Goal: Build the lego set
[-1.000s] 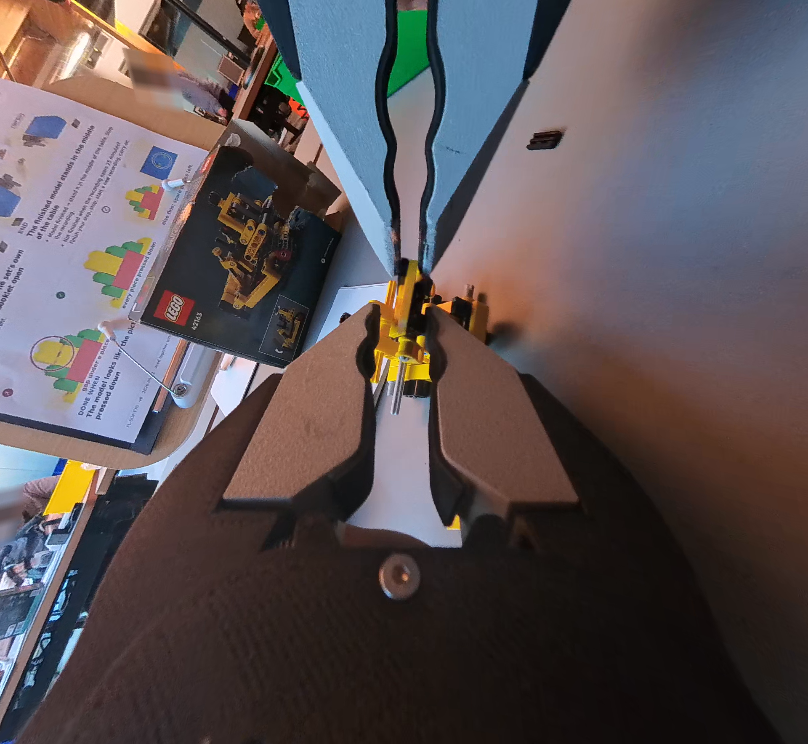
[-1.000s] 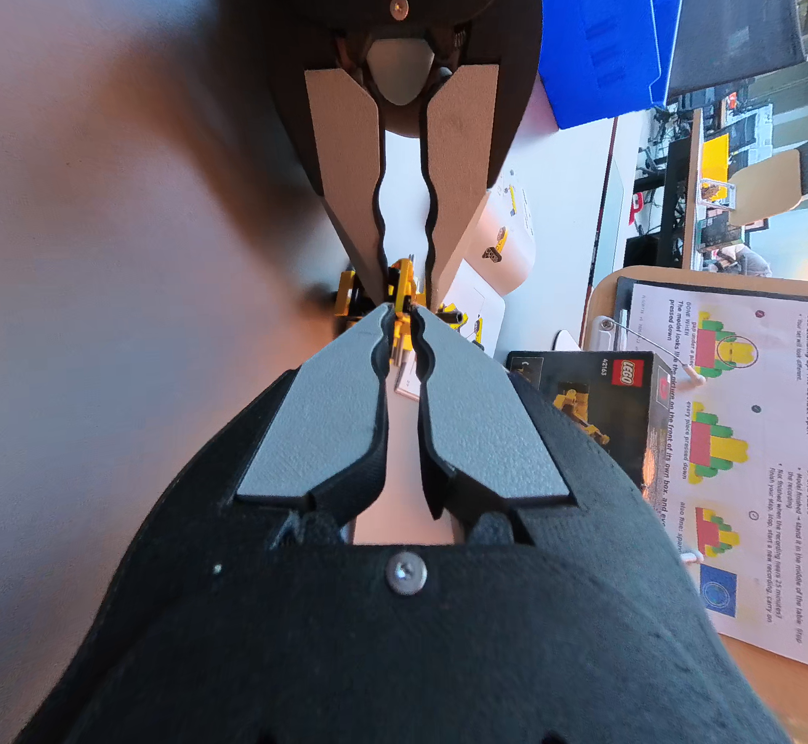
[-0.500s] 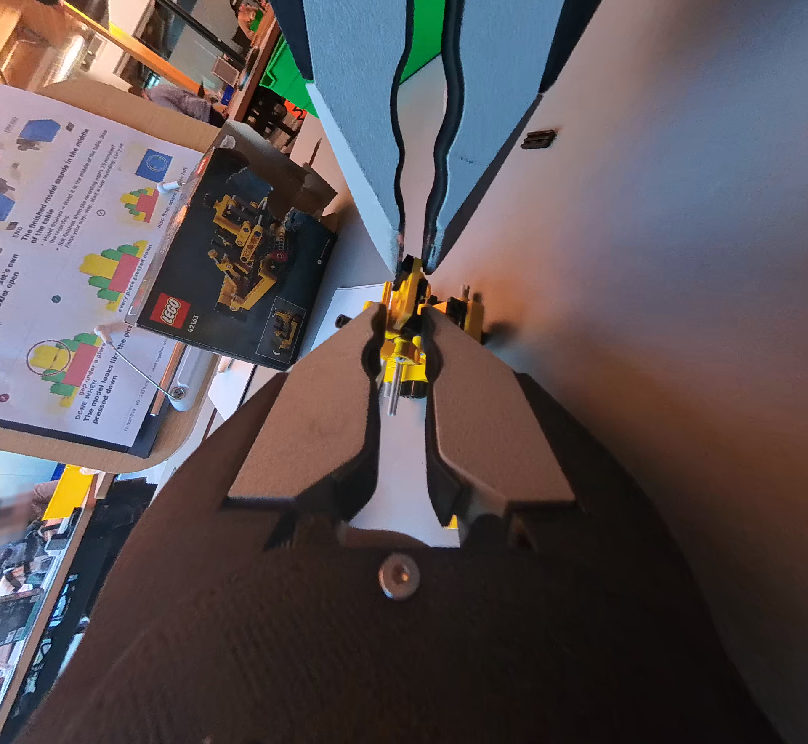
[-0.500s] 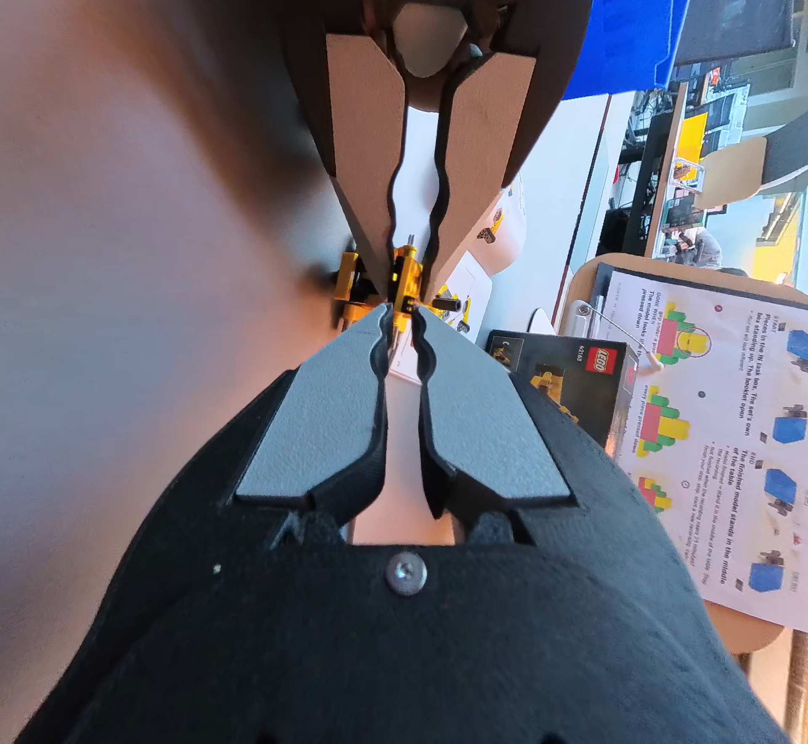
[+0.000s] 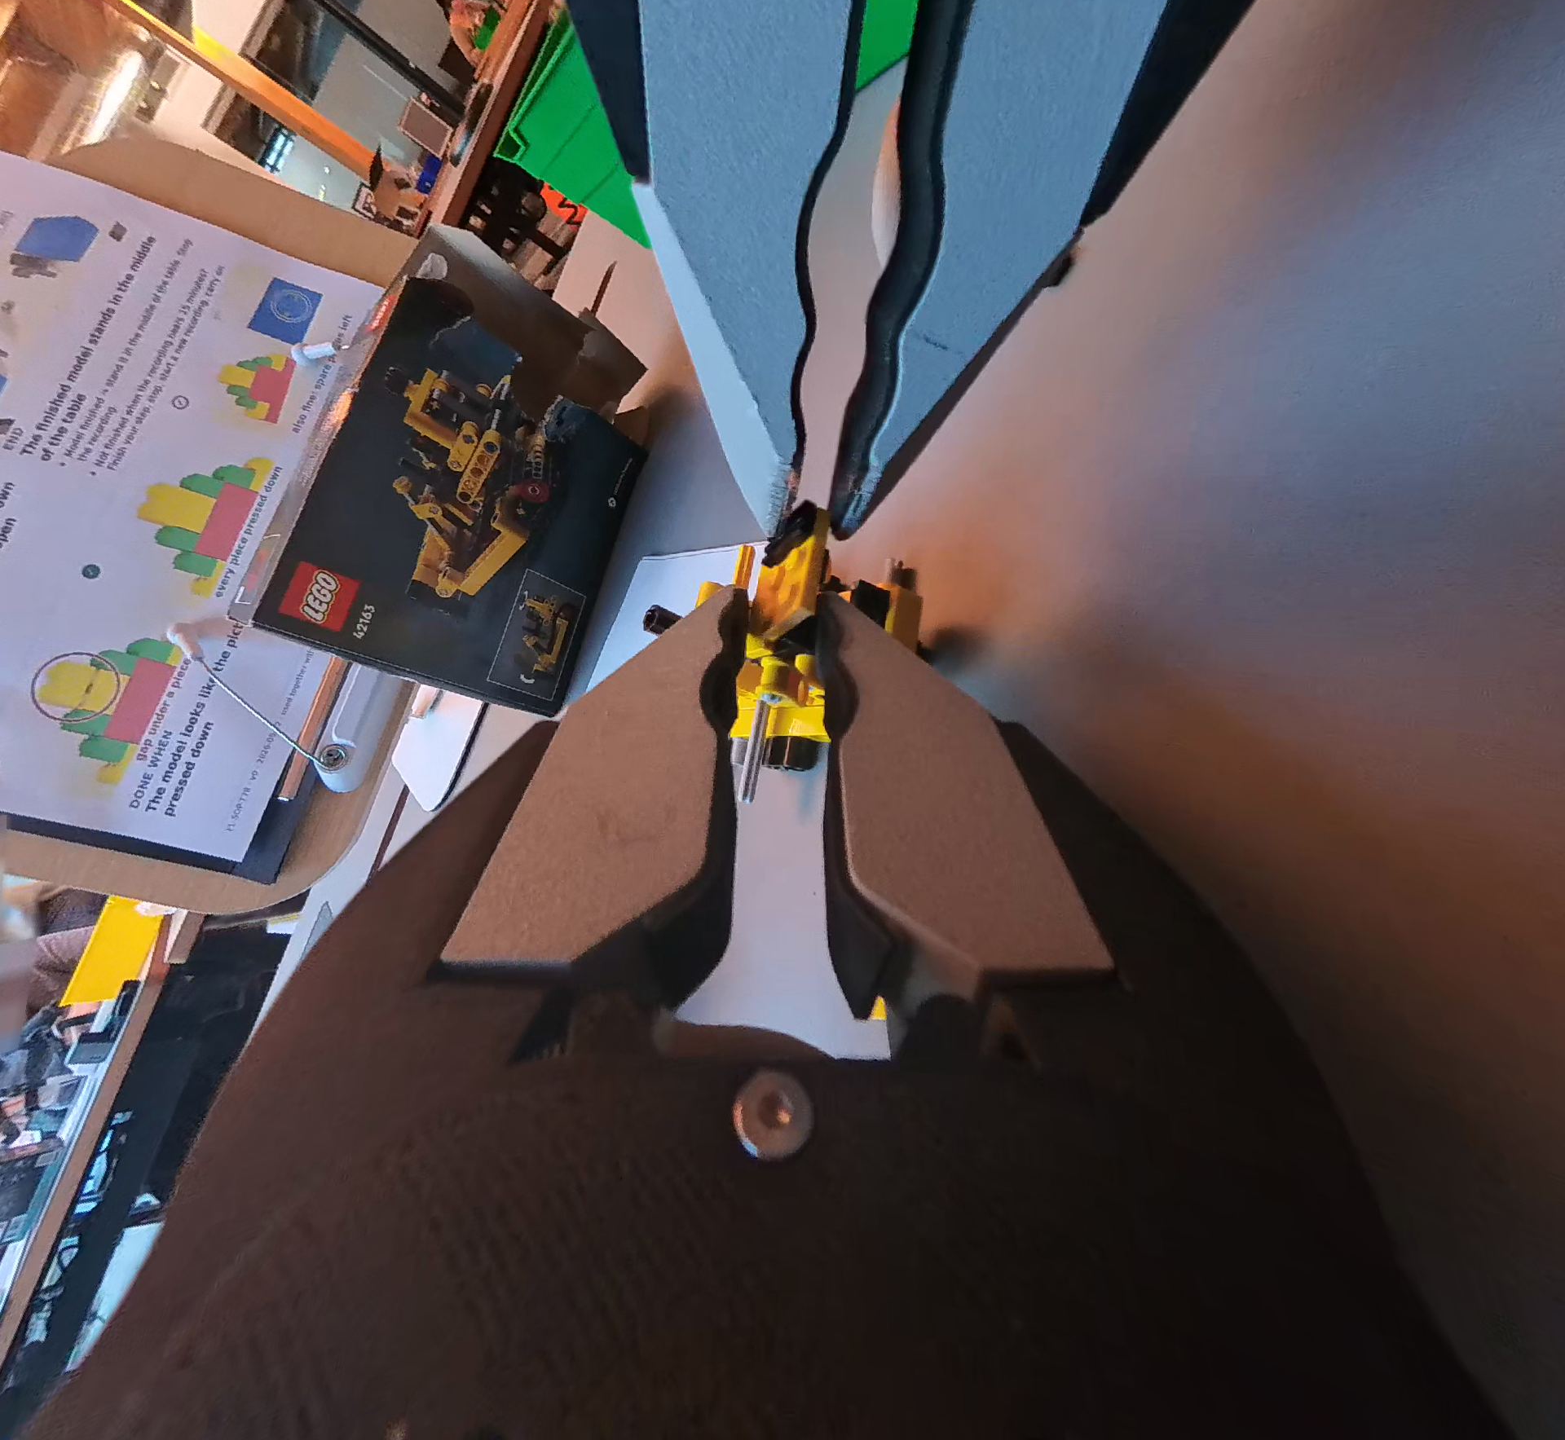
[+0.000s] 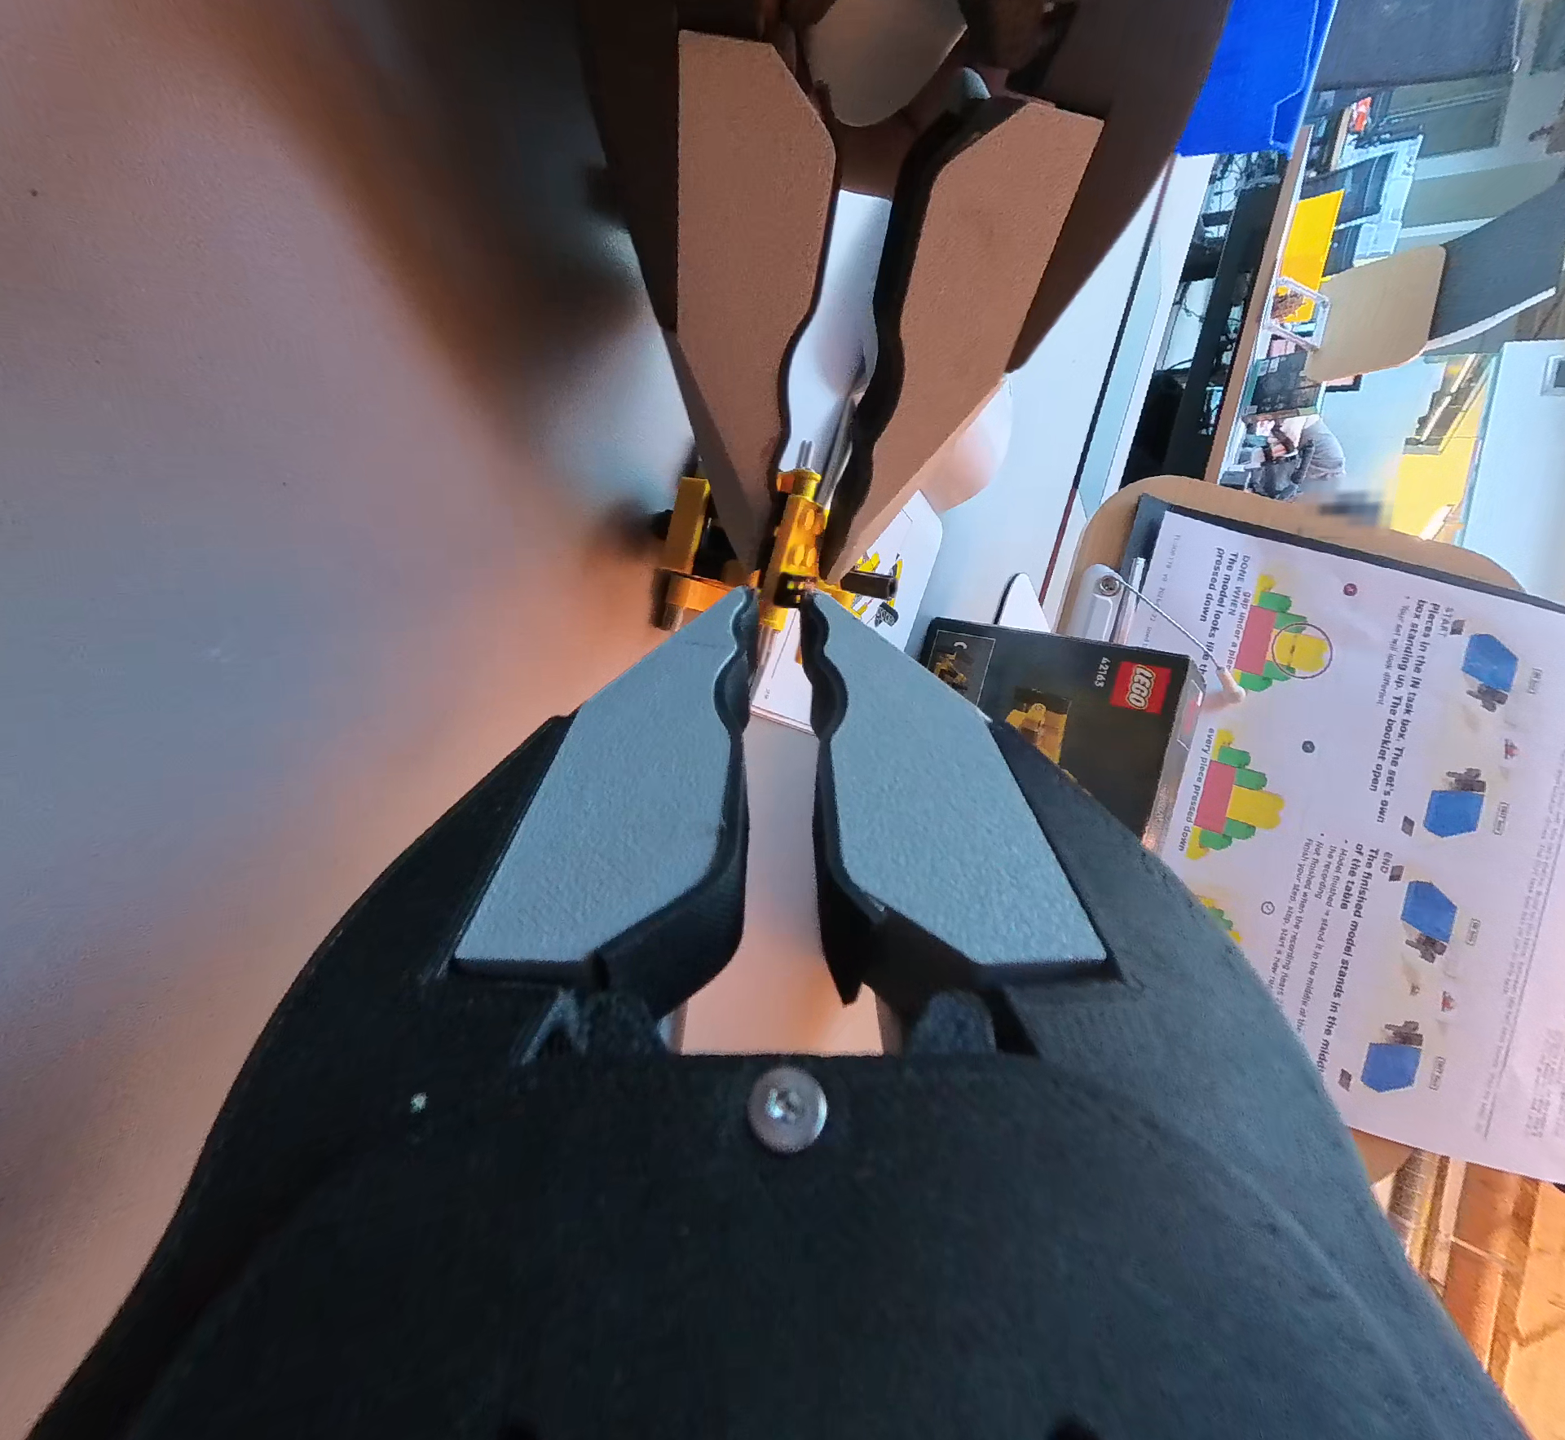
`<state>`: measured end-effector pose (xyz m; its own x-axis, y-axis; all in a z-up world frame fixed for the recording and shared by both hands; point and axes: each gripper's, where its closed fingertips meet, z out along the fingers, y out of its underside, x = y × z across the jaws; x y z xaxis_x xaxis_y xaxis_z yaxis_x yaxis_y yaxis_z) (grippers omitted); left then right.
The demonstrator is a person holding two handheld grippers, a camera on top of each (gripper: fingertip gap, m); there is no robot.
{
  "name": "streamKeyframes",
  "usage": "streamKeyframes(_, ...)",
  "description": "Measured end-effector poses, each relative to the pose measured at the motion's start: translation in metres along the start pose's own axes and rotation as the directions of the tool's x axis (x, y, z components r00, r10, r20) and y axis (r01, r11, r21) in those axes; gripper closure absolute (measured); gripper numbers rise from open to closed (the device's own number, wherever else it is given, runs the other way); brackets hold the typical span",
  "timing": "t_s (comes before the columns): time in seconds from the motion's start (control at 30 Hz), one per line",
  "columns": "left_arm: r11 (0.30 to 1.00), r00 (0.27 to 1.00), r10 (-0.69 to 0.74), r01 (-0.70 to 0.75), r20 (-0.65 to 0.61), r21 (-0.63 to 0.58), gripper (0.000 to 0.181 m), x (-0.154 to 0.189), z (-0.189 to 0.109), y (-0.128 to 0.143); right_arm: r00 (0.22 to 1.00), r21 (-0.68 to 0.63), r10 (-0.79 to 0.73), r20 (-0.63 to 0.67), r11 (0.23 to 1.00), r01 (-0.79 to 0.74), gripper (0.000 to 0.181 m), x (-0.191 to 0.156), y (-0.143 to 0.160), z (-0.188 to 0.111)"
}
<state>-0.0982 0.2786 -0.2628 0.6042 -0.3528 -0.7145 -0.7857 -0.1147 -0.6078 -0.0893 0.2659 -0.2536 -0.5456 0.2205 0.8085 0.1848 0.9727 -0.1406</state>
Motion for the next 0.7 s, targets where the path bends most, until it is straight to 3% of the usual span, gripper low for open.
streamKeyframes(0.7,1.000,1.000,-0.025,0.025,-0.008,-0.001,0.170,-0.0015,-0.0006,0.0001,0.998,0.029,0.041,-0.057,0.999,-0.039,0.177,0.0037,0.0025,-0.0024)
